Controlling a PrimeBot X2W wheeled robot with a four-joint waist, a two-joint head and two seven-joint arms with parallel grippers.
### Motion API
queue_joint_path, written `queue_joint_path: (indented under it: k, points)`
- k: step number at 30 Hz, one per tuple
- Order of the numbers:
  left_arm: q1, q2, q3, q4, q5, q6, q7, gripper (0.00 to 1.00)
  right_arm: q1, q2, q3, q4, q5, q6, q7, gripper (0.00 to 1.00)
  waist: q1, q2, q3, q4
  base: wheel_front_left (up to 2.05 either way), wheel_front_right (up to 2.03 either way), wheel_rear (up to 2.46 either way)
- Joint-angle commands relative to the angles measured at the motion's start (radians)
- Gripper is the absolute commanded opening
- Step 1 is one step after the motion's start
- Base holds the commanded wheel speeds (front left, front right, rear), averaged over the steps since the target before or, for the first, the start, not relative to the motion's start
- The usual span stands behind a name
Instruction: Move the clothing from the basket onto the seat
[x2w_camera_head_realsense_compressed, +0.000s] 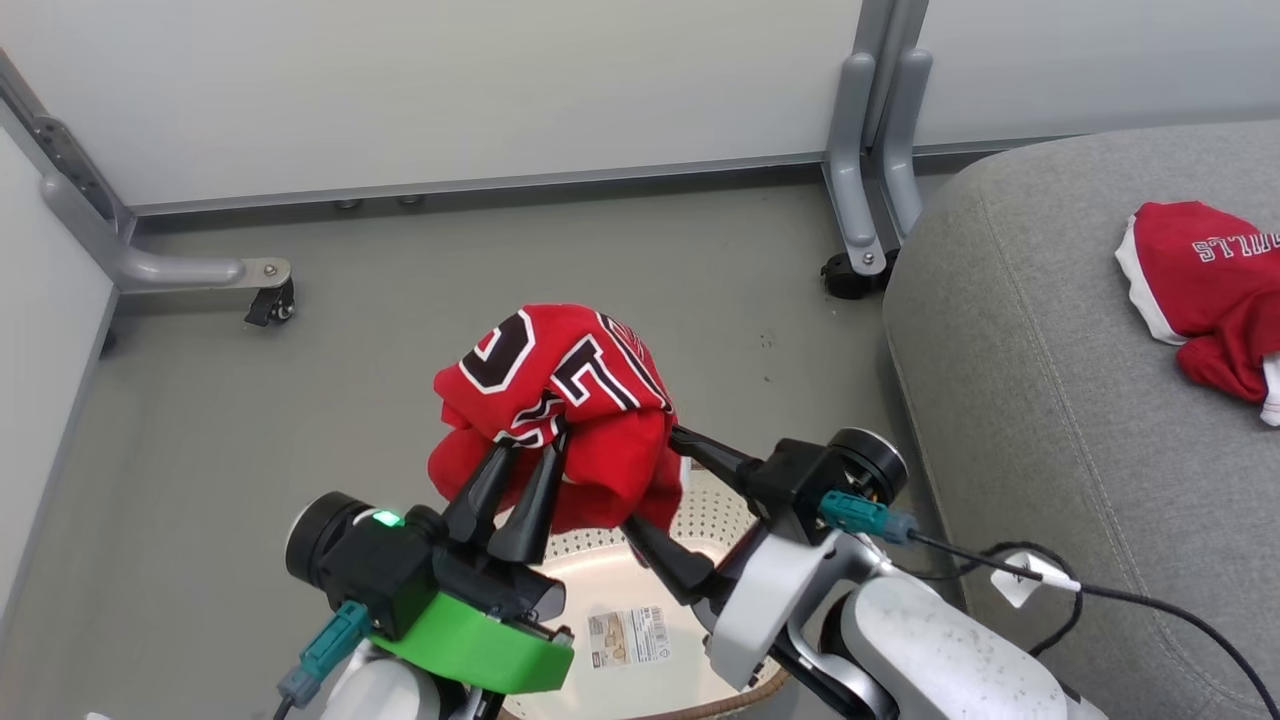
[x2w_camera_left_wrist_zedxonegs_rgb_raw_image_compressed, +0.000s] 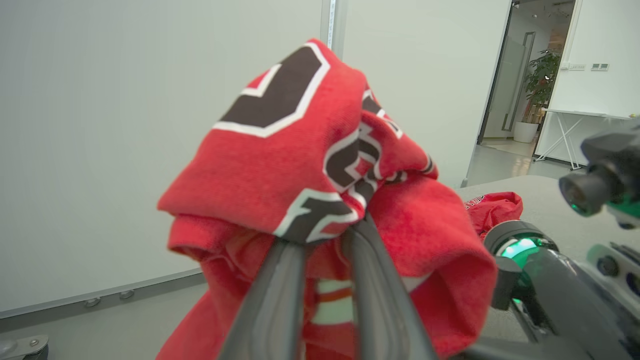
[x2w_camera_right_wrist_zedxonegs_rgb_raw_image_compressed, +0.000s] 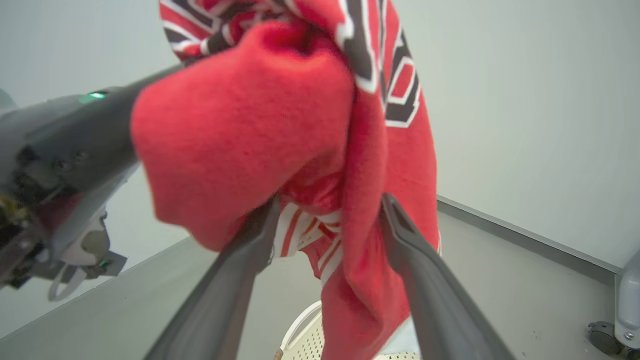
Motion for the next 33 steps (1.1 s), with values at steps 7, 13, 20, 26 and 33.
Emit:
queue_joint_path:
  k: [7,13,20,26,33]
  points:
    - [-0.022,-0.003,-0.009,0.009,-0.004,-0.01,-0.003,0.0,-0.114,0.017,0.092,0.081,0.058,0.0,-0.057,0.73,0.0,0.0,0.002,0.005,0.0,0.0,0.0]
    - [-0.024,-0.003,-0.013,0.018,-0.007,-0.012,-0.002,0.0,-0.166,0.015,0.137,0.12,0.104,0.0,-0.094,0.0,0.0,0.0,0.004,0.007,0.0,0.0,0.0]
    - [-0.023,-0.005,-0.01,0.025,-0.01,-0.011,-0.002,0.0,-0.186,0.008,0.16,0.149,0.135,0.0,-0.121,0.0,0.0,0.0,0.003,0.009,0.0,0.0,0.0]
    - [-0.019,-0.007,-0.007,0.033,-0.01,-0.01,-0.002,0.0,-0.195,0.0,0.171,0.162,0.151,0.0,-0.133,0.0,0.0,0.0,0.002,0.012,0.0,0.0,0.0]
    - [-0.02,-0.008,-0.007,0.039,-0.007,-0.009,-0.002,0.0,-0.204,-0.003,0.181,0.171,0.156,0.0,-0.141,0.0,0.0,0.0,0.003,0.012,0.0,0.0,0.0]
